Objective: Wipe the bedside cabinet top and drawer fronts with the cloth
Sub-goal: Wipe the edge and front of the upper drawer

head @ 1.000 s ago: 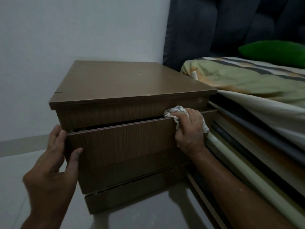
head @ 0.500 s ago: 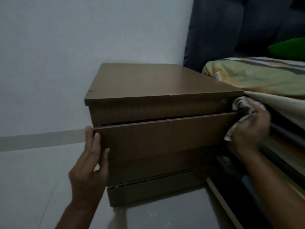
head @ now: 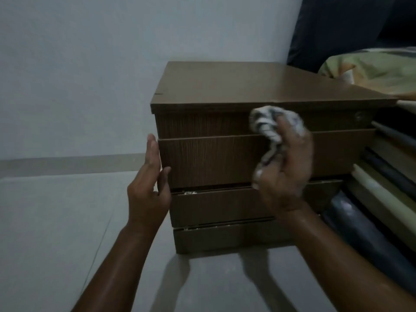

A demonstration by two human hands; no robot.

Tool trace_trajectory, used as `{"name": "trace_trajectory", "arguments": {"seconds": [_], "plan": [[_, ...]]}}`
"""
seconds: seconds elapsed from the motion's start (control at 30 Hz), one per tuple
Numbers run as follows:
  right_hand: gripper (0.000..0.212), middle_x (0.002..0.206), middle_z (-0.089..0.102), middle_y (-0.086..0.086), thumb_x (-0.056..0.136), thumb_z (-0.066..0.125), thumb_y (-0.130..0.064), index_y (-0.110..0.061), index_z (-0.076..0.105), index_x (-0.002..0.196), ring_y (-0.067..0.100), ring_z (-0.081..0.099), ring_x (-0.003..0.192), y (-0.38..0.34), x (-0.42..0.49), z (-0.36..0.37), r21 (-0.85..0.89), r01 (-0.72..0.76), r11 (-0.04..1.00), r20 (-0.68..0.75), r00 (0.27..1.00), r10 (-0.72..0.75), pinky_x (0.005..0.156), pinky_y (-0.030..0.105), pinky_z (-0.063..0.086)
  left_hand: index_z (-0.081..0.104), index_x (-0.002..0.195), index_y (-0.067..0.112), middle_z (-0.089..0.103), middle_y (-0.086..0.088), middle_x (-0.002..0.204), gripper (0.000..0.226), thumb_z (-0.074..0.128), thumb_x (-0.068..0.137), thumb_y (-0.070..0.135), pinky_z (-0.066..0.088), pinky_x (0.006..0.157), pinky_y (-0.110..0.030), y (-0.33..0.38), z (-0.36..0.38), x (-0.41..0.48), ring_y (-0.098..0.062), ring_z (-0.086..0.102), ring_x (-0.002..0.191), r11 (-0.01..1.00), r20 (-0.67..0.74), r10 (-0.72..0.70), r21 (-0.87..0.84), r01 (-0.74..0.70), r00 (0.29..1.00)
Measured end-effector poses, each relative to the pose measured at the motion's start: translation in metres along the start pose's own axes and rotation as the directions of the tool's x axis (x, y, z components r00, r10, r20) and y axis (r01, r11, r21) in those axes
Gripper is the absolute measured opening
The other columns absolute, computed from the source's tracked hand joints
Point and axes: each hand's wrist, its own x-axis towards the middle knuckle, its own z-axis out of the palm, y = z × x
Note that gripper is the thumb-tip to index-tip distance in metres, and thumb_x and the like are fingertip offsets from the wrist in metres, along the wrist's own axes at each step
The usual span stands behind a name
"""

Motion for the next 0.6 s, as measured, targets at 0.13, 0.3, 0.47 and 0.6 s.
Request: {"name": "trace_trajectory", "arguments": {"seconds": [0.13,0.3,0.47,0.6], "plan": [[0.041,0.134,0.043,0.021,0.095,0.053,-0.004,-0.004,0.044,0.135,0.036,0.046,0.124,-0.048,-0.046,0.054,0.069,0.084,0.994,0.181,0.979,-0.096,0.109,0.043,0.039,0.039,0.147,-0.010,0.055,-0.028,0.141,0.060,0.056,0.090,-0.013,0.038,0.102,-0.006,-0.017,-0.001,0.000,-0.030,0.065,0.119,0.998,0.069,-0.048,-0.030,0.050,0.996],[0.077,0.159,0.016,0.019,0.087,0.070,-0.016,-0.011,0.028,0.151,0.036,-0.003,0.150,-0.063,-0.089,0.109,-0.115,0.218,0.969,0.455,0.879,-0.144,0.121,0.053,0.003,0.061,0.127,-0.012,0.069,-0.018,0.088,0.047,0.056,0.081,-0.006,0.032,0.078,0.006,-0.018,0.006,-0.006,0.003,0.048,0.078,0.985,0.073,-0.151,-0.077,0.156,0.986],[0.071,0.155,0.013,0.009,0.089,0.068,-0.030,-0.018,0.029,0.147,0.026,-0.008,0.151,-0.041,-0.087,0.105,-0.169,0.355,0.919,0.529,0.820,-0.219,0.121,0.048,-0.004,0.056,0.139,-0.001,0.065,-0.001,0.097,0.056,0.055,0.084,-0.003,0.037,0.080,0.001,-0.019,0.013,-0.010,0.004,0.054,0.077,0.977,-0.003,-0.195,-0.094,0.194,0.981],[0.092,0.161,0.018,0.012,0.076,0.078,-0.047,-0.018,0.034,0.151,0.025,-0.014,0.150,-0.010,-0.082,0.089,-0.251,0.384,0.889,0.513,0.832,-0.214,0.121,0.047,-0.006,0.040,0.154,0.017,0.058,0.040,0.106,0.063,0.052,0.094,0.005,0.044,0.081,-0.006,-0.020,0.019,-0.015,0.003,0.055,0.080,0.970,-0.031,-0.197,-0.151,0.190,0.980]]}}
